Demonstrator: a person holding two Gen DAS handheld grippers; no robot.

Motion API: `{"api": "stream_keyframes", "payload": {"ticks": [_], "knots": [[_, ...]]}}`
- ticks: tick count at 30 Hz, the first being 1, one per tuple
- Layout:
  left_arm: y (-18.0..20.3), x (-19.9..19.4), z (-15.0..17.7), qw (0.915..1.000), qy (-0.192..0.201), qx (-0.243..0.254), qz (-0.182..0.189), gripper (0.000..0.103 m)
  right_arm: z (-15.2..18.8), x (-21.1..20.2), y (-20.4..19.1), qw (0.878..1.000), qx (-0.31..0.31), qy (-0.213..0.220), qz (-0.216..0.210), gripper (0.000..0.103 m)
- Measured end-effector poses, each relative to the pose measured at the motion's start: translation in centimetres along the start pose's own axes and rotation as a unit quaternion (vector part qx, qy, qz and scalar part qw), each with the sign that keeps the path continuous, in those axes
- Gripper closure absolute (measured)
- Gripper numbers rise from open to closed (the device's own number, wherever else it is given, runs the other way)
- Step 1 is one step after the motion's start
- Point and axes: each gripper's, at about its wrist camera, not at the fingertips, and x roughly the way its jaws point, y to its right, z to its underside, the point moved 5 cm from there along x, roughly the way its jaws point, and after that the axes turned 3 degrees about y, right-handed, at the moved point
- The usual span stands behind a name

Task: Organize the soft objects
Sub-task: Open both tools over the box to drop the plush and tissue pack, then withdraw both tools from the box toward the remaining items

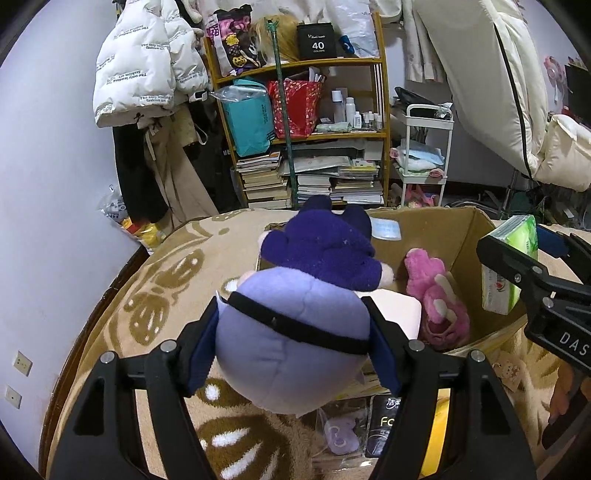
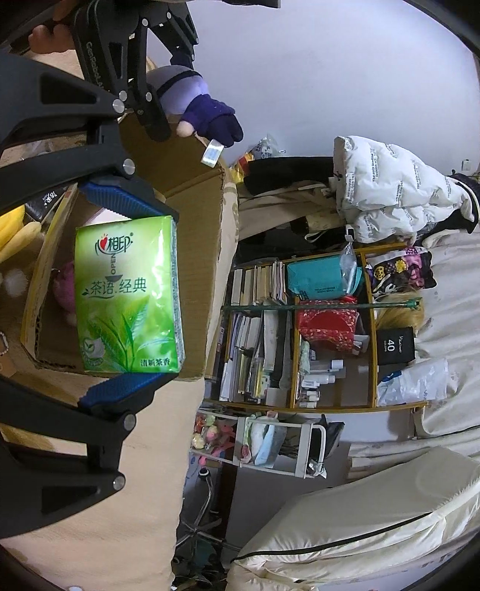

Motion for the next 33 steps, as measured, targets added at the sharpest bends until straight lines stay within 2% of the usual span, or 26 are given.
{"api": "stream_keyframes", "payload": {"ticks": [5, 7, 16, 19, 23, 25, 27, 33], "knots": [[0.5, -0.1, -0.1, 1.0000, 0.003, 0.007, 0.000, 0.027, 0.0, 0.4, 0.0, 1.000, 0.002, -0.007, 0.001, 0.024], [0.6, -0.2, -0.1, 0.9999, 0.006, 0.013, -0.005, 0.022, 0.1, 0.6, 0.0, 1.000, 0.002, -0.009, 0.000, 0.024], [0.9, -0.1, 0.0, 0.9997, -0.004, 0.022, -0.005, 0.021, 0.8, 1.3, 0.0, 1.000, 0.001, -0.023, -0.002, 0.023], [0.7, -0.1, 0.1, 0.9998, -0.008, 0.020, -0.006, 0.021, 0.7, 1.2, 0.1, 1.000, 0.003, -0.021, -0.002, 0.013], [0.3, -0.5, 0.3, 0.9998, -0.008, 0.013, -0.011, 0.020, 0.6, 0.8, 0.2, 1.000, 0.006, -0.011, -0.003, 0.012], [0.0, -0.7, 0.4, 0.9998, -0.009, 0.009, -0.015, 0.015, 0.5, 0.5, 0.4, 1.000, 0.007, -0.010, -0.001, 0.009], [-0.3, -1.2, 0.6, 0.9998, -0.005, 0.006, -0.016, 0.011, 0.4, 0.0, 0.5, 1.000, 0.008, -0.005, 0.001, 0.002], [-0.9, -2.9, 0.7, 0.9998, 0.004, 0.003, -0.018, 0.011, 0.0, -1.6, 0.3, 1.000, 0.004, 0.007, 0.003, 0.001]]}}
